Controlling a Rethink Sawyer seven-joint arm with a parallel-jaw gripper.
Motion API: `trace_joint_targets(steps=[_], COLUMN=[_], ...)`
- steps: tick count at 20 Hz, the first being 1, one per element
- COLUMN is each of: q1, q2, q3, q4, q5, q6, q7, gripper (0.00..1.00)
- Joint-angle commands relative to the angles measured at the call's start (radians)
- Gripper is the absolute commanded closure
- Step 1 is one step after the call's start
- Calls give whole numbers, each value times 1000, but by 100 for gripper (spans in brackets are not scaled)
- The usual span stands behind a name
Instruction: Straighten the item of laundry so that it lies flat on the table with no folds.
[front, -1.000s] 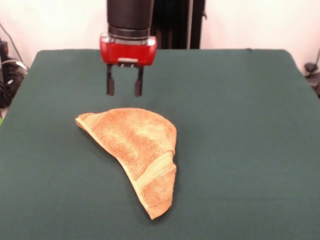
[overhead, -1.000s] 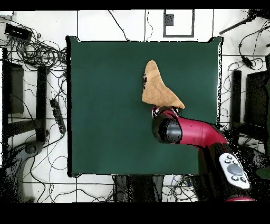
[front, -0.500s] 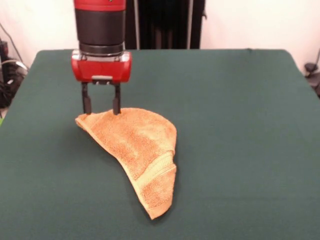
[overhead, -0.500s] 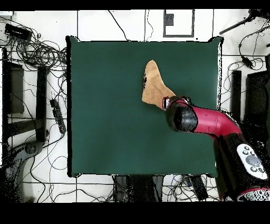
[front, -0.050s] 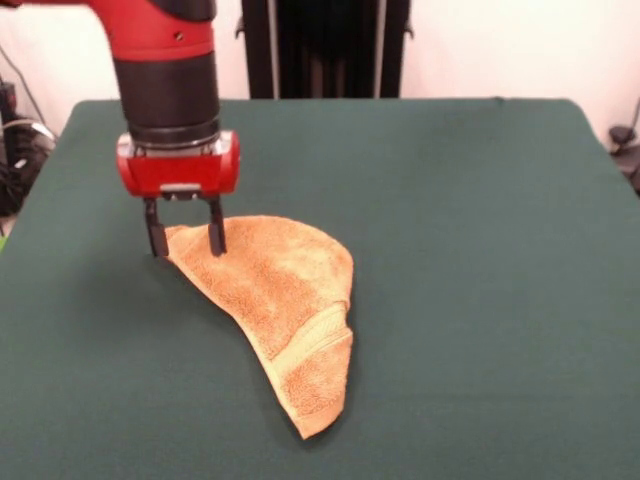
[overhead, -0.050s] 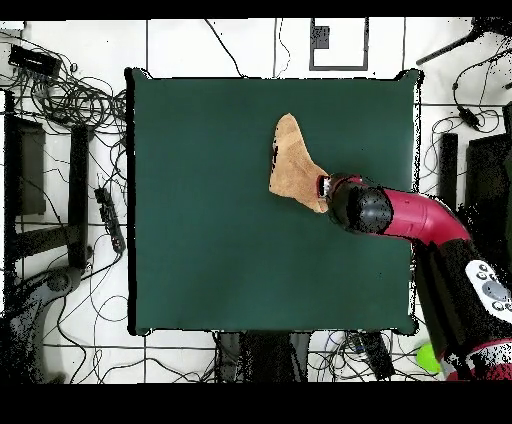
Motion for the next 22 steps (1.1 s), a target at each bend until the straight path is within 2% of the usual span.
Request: trace_joint_targets(steps=[1,5,8,15,22], q1=[-37,-76,-104,-135,-126], q2=[178,261,325,440,465], q3=[221,270,312,359,338], q4=[-103,-149,-186,-254,-280], q5=[-58,-73,-55,89,187], q6=[144,166,228,489,716], q7=[-343,-369,-414,-412,-345], gripper=[0,0,0,0,0])
